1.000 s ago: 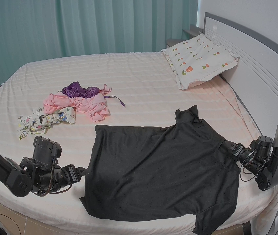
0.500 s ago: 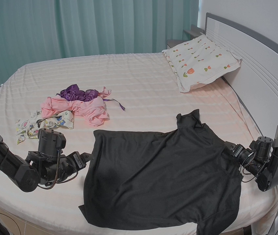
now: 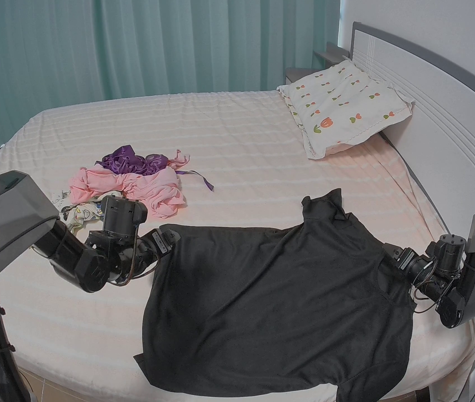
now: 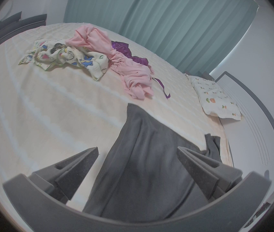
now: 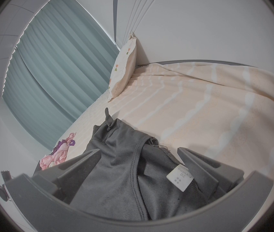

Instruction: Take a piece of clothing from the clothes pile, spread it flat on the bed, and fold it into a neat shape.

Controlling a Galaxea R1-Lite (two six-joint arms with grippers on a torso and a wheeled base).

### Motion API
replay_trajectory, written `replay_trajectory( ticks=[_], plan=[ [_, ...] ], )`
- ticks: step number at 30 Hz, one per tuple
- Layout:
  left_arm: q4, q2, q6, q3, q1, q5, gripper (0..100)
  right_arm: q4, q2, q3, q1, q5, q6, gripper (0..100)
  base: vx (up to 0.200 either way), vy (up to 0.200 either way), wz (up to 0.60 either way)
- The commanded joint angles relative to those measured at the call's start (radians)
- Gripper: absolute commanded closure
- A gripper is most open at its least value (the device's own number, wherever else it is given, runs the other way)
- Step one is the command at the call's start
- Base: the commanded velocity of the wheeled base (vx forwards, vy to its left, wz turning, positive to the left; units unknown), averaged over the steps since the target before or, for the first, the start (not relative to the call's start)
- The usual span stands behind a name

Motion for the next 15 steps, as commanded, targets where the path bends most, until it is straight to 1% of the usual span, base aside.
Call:
replay_trajectory(
  ticks=[1, 5, 7, 9, 12, 14, 15],
  plan=[
    [0.026, 0.198, 0.004, -0.219, 0.039, 0.018, 0, -0.011, 0.007, 0.001, 0.001, 0.002, 0.000, 0, 0.000, 0.000, 0.00],
    [0.114, 0.258, 0.011, -0.334, 0.052, 0.023, 0, -0.011, 0.007, 0.001, 0.001, 0.002, 0.000, 0, 0.000, 0.000, 0.00],
    [0.124, 0.269, 0.011, -0.357, 0.054, 0.024, 0, -0.011, 0.009, 0.000, 0.001, 0.002, 0.000, 0, 0.000, 0.000, 0.00],
    [0.143, 0.304, 0.011, -0.425, 0.060, 0.029, 0, -0.011, 0.010, 0.001, 0.001, 0.002, 0.000, 0, 0.000, 0.000, 0.00],
    [0.146, 0.333, 0.011, -0.463, 0.062, 0.029, 0, -0.011, 0.010, 0.001, 0.001, 0.002, 0.000, 0, 0.000, 0.000, 0.00],
    [0.154, 0.350, 0.011, -0.463, 0.060, 0.029, 0, -0.011, 0.010, 0.000, 0.001, 0.002, 0.000, 0, 0.000, 0.000, 0.00],
    [0.157, 0.358, 0.011, -0.466, 0.059, 0.029, 100, -0.011, 0.010, 0.001, 0.001, 0.004, 0.000, 0, 0.000, 0.000, 0.00]
  ],
)
